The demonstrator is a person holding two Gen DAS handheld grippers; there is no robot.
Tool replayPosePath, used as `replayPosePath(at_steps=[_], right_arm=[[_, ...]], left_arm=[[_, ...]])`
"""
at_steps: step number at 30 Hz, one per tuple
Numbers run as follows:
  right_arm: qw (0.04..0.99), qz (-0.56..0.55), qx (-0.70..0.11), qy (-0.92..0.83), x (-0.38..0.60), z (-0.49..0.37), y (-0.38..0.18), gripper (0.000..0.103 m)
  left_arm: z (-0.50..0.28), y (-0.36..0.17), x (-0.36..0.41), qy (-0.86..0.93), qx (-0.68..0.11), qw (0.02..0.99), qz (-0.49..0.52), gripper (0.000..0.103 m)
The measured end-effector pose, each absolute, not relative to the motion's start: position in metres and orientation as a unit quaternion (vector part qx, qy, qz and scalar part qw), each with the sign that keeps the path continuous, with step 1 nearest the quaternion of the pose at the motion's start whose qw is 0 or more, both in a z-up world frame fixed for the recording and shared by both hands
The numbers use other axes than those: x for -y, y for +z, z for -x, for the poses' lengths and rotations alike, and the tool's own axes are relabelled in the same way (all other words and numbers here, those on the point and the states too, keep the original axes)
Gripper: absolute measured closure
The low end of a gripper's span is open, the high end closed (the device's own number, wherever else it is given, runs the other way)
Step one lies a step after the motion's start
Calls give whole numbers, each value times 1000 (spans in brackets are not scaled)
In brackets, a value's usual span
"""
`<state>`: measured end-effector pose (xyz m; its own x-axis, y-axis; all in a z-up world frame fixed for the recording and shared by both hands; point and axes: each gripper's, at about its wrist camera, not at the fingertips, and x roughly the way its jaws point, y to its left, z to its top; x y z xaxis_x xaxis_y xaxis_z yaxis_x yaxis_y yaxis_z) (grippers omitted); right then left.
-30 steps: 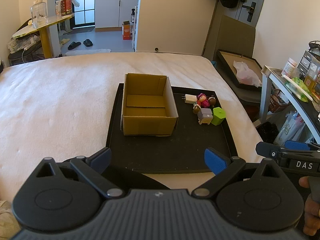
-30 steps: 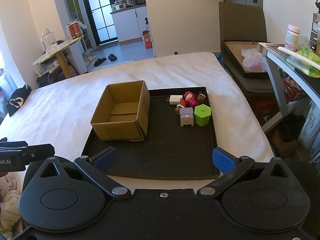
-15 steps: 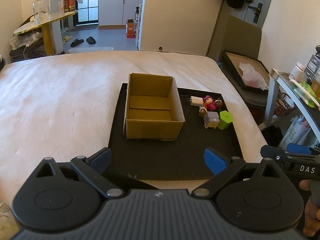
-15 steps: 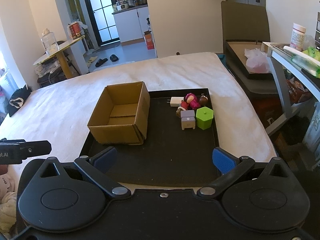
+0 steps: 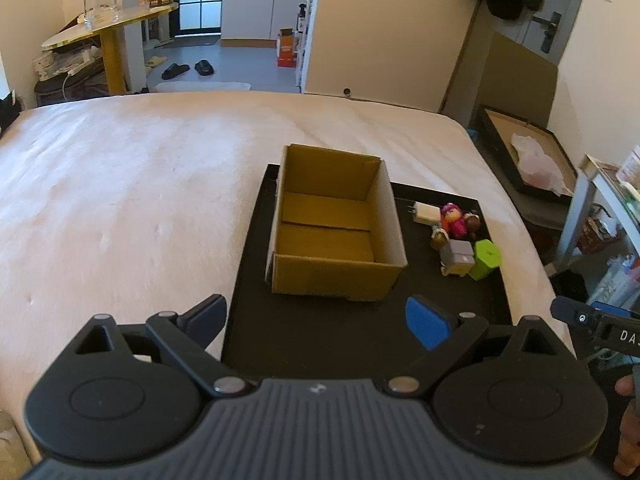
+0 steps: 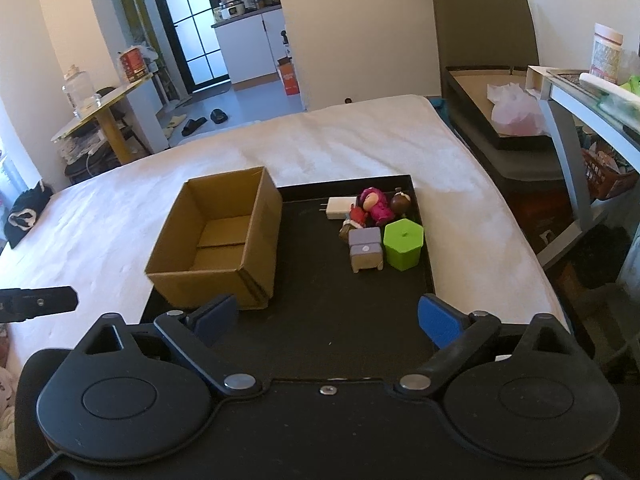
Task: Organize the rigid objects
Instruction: 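Grip the cardboard box wall with the left tool while the right tool approaches the green hexagonal box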
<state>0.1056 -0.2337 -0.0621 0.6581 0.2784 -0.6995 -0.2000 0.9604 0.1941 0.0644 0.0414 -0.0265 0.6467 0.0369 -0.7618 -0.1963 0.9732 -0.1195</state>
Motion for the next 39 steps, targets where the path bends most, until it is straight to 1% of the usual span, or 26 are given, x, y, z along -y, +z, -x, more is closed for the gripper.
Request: replayPosePath(at_steps=[3,8,10,12,25,27,31,39], right_arm=[[909,-55,-395,125,237,-118,-67,14],[907,-62,-399,116,242,-142,-77,15],[907,-65,-401,112,243,-152,-82,17],[906,-68,-404,110,245,-161,-87,19],[895,-78,-428,99,248,-221,-119,26],[894,-77,-431,95,249,-230,-124,27],[889,-80,-441,88,250,-249,-137,30],[884,-78,-455,74,252,-273,-160,32]], left_arm=[[-75,-30,-45,71,-418,900,99,11],[-94,-38,-49,83,-421,897,101,17],[-101,-42,-52,87,-424,895,103,21],[-109,-47,-55,92,-429,892,108,28],[-154,-78,-75,131,-447,876,129,49],[-161,-83,-77,134,-450,872,134,54],[-174,-93,-78,144,-456,868,135,59],[-195,-114,-78,167,-467,857,139,66]])
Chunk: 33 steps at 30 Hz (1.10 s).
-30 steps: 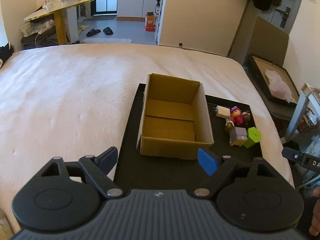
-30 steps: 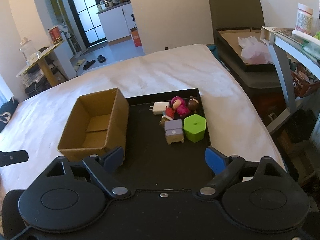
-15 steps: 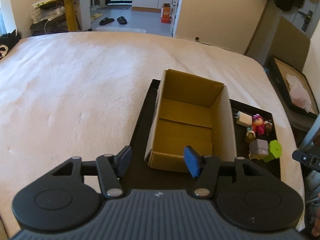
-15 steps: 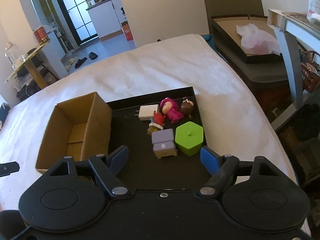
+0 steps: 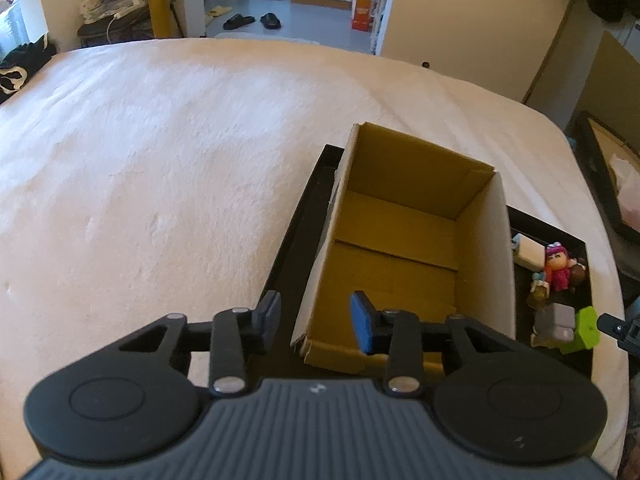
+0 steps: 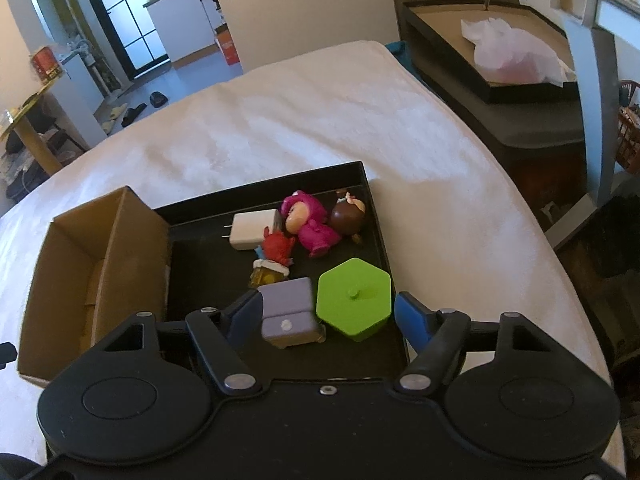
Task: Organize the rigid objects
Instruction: 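Grip the cardboard box wall with the left tool while the right tool approaches the green hexagonal box, then close the right gripper on the green hexagonal box and lift it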
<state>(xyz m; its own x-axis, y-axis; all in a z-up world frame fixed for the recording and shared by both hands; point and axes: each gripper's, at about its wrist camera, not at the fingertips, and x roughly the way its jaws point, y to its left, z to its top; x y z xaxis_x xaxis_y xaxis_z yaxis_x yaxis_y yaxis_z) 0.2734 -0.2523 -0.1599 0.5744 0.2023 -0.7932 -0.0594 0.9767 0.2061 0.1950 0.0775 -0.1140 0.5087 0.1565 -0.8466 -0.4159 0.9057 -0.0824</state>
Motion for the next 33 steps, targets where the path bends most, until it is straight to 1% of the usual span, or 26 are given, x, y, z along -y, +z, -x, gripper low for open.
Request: replayPosePath(at_steps=[2,4,13,16,18,20,21,33], right_arm=[[886,-68,-454,69,252,-278,-167,33],[885,-62,-457,63,252,-283,-175,37],[878,-62,-471,61,252,-299,-196,38],[876,-51,-475,62,248,-301,-202,40],[879,-46,-471,64,247,-301,-203,40],[882,-36,-466,65,246,-301,-203,49],[883,-33,-463,64,246,-301,-202,51],[888,-41,-450,86,246,-290,-185,52]], left_arm=[[-200,-119,-77,171,-471,854,136,67],[-205,-124,-75,173,-475,852,133,69],[-220,-141,-73,182,-487,848,101,72],[-222,-147,-74,182,-494,844,101,79],[-223,-151,-74,180,-497,843,97,87],[-223,-153,-76,176,-497,844,96,91],[-222,-152,-76,175,-495,845,96,92],[-207,-146,-71,146,-484,859,84,94]])
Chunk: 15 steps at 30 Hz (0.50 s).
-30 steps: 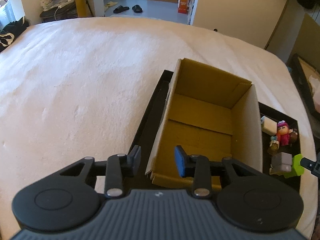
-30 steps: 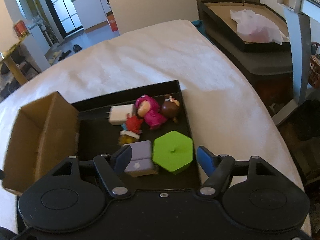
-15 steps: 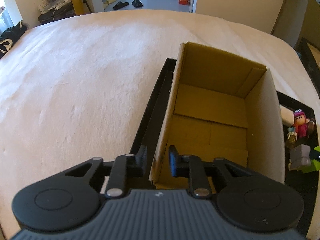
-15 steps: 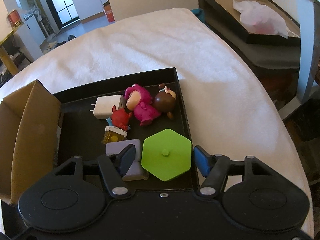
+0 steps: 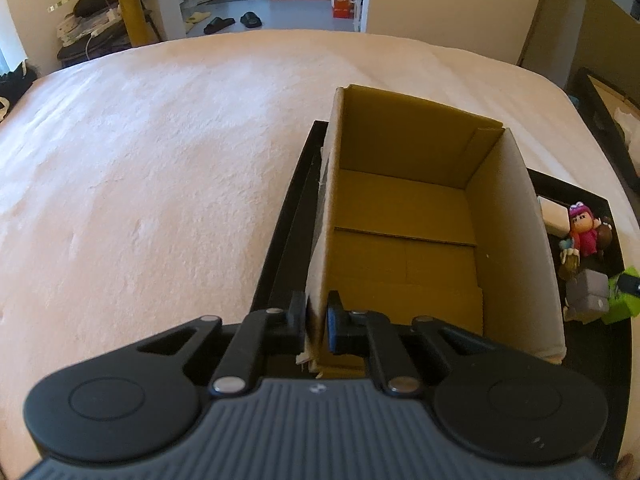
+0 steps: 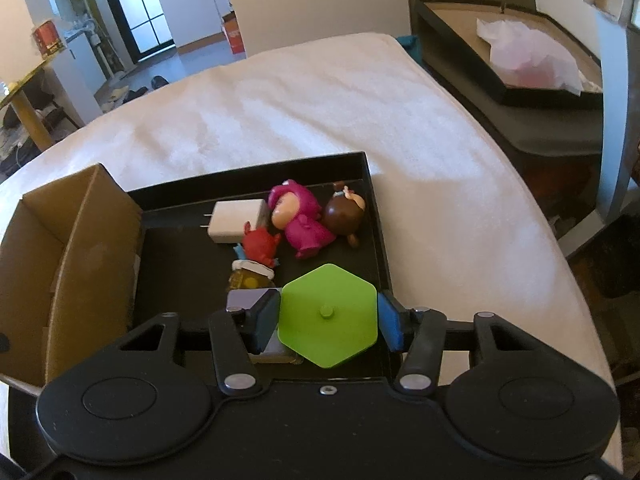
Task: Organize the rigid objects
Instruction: 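Close the right gripper on the green hexagonal box and lift it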
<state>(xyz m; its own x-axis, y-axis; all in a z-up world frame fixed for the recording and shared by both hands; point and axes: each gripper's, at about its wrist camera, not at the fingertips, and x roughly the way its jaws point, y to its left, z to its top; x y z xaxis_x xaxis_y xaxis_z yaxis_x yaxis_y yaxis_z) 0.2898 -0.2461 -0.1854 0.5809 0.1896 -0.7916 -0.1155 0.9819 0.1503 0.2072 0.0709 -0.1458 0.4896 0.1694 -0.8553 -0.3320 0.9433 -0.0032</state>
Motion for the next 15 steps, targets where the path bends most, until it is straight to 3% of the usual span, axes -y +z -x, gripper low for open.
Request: replayPosePath(at_steps=[15], right_arm=[[909,-28,-390,144,217,-271,-142,52]], left_arm=[[-183,-145,-86,128,-478,865,82,94]])
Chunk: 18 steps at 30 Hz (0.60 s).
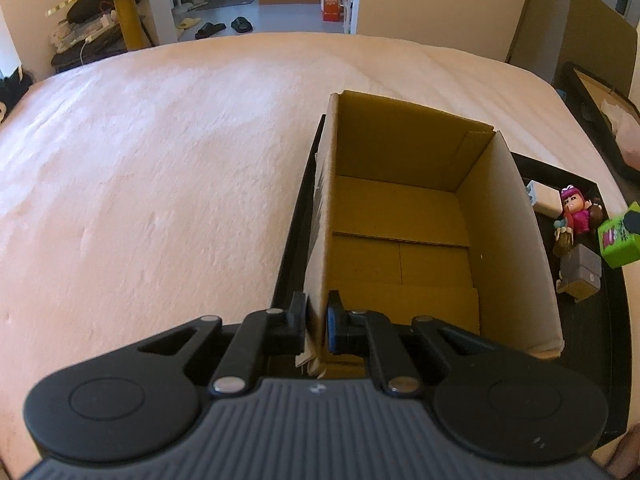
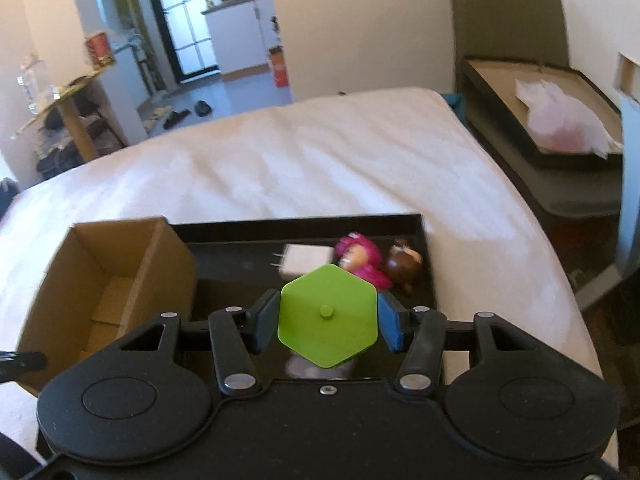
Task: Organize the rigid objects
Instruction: 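Close the right gripper on the green hexagonal box and lift it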
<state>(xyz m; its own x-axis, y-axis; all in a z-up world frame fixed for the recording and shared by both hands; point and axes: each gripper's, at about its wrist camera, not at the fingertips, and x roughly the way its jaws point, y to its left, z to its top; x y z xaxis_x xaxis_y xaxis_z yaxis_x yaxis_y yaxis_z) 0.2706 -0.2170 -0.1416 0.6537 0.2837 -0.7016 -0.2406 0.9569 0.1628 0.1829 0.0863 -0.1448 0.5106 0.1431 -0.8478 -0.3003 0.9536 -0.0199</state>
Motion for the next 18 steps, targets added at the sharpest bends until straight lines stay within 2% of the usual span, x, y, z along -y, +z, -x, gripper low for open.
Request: replayPosePath(at_steps=[18], right_arm=[[907,11,-347,240,133,-263,-108,52]], left_arm=[[-187,-152,-87,108,-482,866,76,94]])
